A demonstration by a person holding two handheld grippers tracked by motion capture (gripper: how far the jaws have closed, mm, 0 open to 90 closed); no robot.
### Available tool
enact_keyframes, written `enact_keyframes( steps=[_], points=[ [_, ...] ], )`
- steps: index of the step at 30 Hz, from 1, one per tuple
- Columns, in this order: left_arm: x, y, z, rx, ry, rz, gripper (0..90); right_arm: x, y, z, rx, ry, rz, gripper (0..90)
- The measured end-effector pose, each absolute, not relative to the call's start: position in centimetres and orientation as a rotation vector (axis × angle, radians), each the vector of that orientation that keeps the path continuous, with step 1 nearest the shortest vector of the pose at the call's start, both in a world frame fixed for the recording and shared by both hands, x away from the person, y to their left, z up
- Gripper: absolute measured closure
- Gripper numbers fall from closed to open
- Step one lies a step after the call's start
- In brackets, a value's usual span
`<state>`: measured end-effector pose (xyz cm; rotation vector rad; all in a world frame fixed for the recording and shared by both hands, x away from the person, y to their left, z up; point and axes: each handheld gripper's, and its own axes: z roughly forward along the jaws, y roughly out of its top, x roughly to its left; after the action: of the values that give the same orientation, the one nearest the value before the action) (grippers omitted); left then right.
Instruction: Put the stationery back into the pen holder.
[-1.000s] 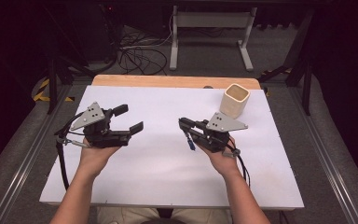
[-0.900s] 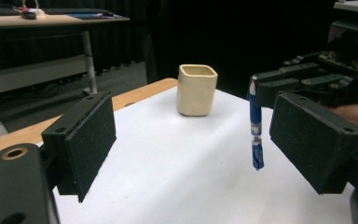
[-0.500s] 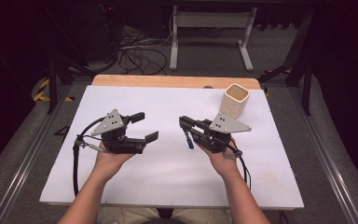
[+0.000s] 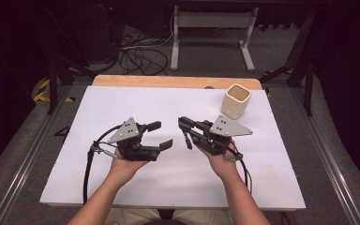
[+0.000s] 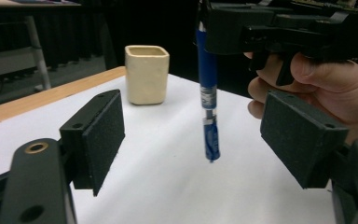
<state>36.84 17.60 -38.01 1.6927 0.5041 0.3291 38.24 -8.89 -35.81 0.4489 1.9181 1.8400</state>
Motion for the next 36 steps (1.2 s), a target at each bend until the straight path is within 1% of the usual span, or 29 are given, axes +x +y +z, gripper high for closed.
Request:
enact_keyframes(
  steps=[9, 13, 15, 16, 17, 19, 20, 22, 23, 25, 27, 29, 31, 32, 33, 36],
  points=[
    [36.7, 16.5, -38.9, 1.688, 0.508, 0.305, 28.6, 37.8, -8.2, -35.9, 0.41, 1.898, 1.868, 80.4],
    [36.7, 16.1, -39.2, 1.684, 0.51, 0.3, 32.2, 37.6, -7.9, -35.9, 0.399, 1.888, 1.88, 80.4],
    [36.7, 15.8, -39.4, 1.68, 0.508, 0.301, 36.2, 37.5, -7.6, -35.9, 0.394, 1.889, 1.88, 80.4],
    [36.7, 15.7, -39.5, 1.682, 0.507, 0.296, 36.2, 37.5, -7.6, -35.9, 0.394, 1.889, 1.88, 80.4],
    [36.7, 15.6, -39.6, 1.682, 0.505, 0.298, 38.7, 37.5, -7.5, -36.0, 0.392, 1.892, 1.877, 80.4],
    [36.7, 15.3, -39.7, 1.685, 0.509, 0.298, 39.7, 37.5, -7.5, -36.0, 0.393, 1.893, 1.88, 80.4],
    [36.7, 15.3, -39.7, 1.686, 0.51, 0.298, 43.2, 37.4, -7.4, -36.0, 0.393, 1.892, 1.88, 80.4],
    [36.7, 15.1, -39.8, 1.685, 0.518, 0.297, 44.4, 37.4, -7.4, -36.0, 0.394, 1.892, 1.883, 80.4],
    [36.8, 15.0, -39.9, 1.688, 0.521, 0.299, 47.7, 37.4, -7.4, -36.0, 0.392, 1.889, 1.885, 80.4],
    [36.8, 14.8, -40.0, 1.688, 0.535, 0.292, 48.7, 37.4, -7.4, -36.0, 0.392, 1.889, 1.885, 80.4],
    [36.8, 14.7, -40.2, 1.684, 0.542, 0.293, 52.4, 37.5, -7.4, -36.1, 0.398, 1.89, 1.887, 80.4],
    [36.8, 14.6, -40.2, 1.676, 0.551, 0.289, 53.2, 37.5, -7.4, -36.1, 0.399, 1.888, 1.892, 80.4],
    [36.9, 14.6, -40.3, 1.672, 0.555, 0.286, 56.5, 37.5, -7.5, -36.1, 0.4, 1.885, 1.897, 80.4],
    [36.9, 14.6, -40.3, 1.67, 0.558, 0.282, 56.5, 37.5, -7.5, -36.1, 0.398, 1.884, 1.899, 80.4],
    [36.9, 14.5, -40.3, 1.665, 0.561, 0.282, 59.2, 37.5, -7.5, -36.0, 0.4, 1.882, 1.903, 80.4],
    [36.9, 14.5, -40.4, 1.661, 0.562, 0.277, 62.4, 37.5, -7.5, -36.0, 0.402, 1.877, 1.909, 80.4]
  ],
)
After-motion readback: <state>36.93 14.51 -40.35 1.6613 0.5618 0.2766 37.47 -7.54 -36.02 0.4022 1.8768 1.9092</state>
